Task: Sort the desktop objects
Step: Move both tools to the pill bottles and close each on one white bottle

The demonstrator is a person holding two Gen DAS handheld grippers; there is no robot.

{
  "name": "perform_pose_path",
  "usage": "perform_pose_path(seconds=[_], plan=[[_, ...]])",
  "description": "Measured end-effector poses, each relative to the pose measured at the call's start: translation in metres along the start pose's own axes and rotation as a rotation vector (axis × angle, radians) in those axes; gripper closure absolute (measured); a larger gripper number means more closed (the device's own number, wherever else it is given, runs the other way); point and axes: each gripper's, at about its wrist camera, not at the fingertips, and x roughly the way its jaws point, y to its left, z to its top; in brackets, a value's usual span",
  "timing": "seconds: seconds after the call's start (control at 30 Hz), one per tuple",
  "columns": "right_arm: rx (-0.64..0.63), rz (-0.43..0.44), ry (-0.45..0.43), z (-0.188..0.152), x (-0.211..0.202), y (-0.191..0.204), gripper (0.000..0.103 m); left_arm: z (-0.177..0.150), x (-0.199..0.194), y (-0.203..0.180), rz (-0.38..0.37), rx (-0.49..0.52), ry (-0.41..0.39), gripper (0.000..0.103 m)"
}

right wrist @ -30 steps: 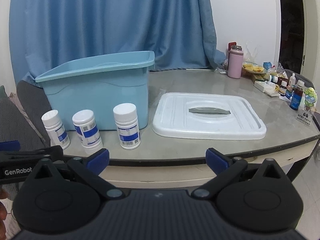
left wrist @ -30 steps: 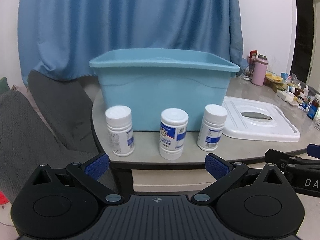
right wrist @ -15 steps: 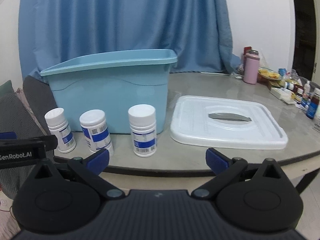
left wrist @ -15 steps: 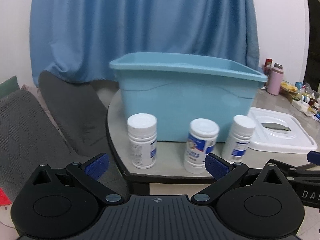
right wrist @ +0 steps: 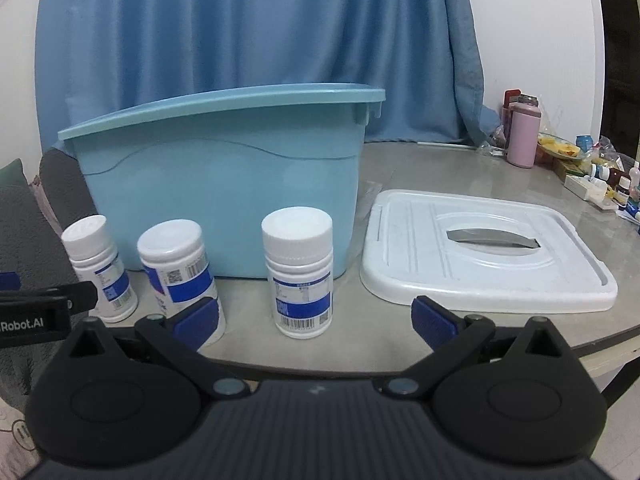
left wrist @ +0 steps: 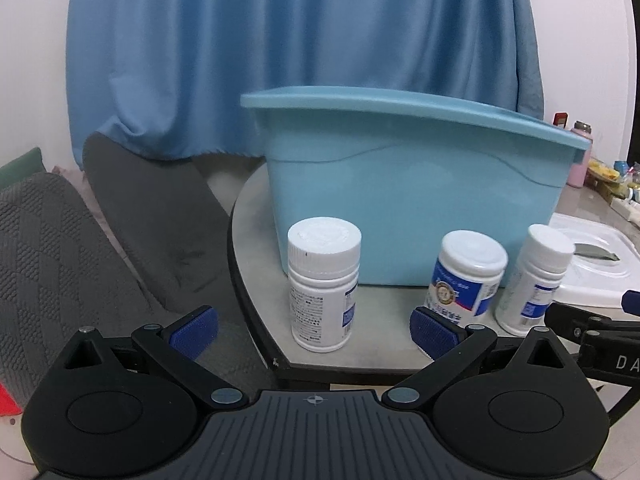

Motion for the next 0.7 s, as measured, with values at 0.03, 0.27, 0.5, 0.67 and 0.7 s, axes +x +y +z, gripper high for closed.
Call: perform_pose_path(seconds=[0.03,0.27,0.5,0.67,0.7], plan=[[-0.001,0.0,-0.002,0.0,0.003,0.0,0.0,0.0,0.003,0.001,0.002,0.001,-0.002,0.0],[-0.013,0.0,-0.015,0.0,0.024,-0.001,0.0,0.002,0.029,0.001,0.021,0.002,-0.019,0.0],[-0.022,0.012,-0.031,0.002,0.051,-0.001,0.0,0.006,0.056,-0.003,0.029,-0.003,-0.036,0.001],[-0.036,0.055,-0.012,0.008,0.066,0.003,0.055,0.009,0.073,-0.009,0.032,0.028,-0.037,0.055],[-0.038,0.056,-0.005,0.01,0.066,0.003,0.055,0.01,0.074,-0.009,0.026,0.028,-0.034,0.055]])
